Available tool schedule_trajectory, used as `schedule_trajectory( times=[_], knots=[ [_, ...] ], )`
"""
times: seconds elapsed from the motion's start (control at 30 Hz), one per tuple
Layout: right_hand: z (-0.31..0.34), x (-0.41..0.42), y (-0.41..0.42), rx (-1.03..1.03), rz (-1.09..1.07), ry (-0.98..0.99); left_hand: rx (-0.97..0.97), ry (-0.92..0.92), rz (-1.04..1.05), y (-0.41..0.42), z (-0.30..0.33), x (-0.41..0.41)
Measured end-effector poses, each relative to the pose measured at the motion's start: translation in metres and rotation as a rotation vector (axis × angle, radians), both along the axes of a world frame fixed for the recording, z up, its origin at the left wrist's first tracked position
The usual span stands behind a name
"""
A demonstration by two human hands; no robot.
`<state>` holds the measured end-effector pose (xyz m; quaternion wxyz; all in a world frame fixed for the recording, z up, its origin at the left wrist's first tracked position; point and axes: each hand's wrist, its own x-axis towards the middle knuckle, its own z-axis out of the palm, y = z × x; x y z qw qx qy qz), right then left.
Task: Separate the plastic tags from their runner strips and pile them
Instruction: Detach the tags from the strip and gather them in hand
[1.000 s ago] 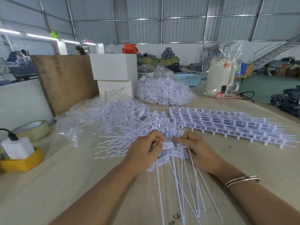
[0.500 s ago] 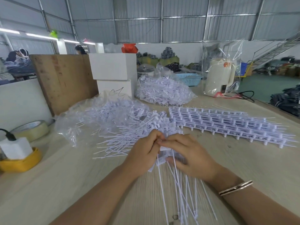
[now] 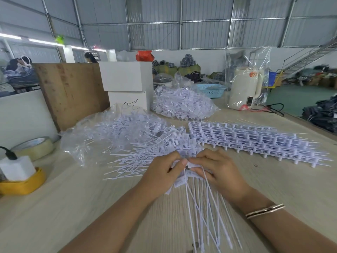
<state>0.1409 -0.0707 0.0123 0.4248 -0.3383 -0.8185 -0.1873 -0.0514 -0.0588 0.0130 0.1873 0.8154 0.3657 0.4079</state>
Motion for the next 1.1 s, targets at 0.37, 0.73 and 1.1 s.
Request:
schedule_trajectory(
  times=[0.37,0.73,1.1],
  knots=[
    [-0.003,0.001,0.000,-0.505,0.220,0.363,0.097,0.049,-0.086,0.001,0.001,-0.001],
    [0.010,0.020,-0.008,-0.510,0.047,0.641,-0.029,-0.116,-0.044,-0.005,0.010,-0.006],
    [0.004,0.004,-0.003,-0.496,-0.038,-0.093,0.253,0.246,0.401,0.011,-0.005,0.010]
  ],
)
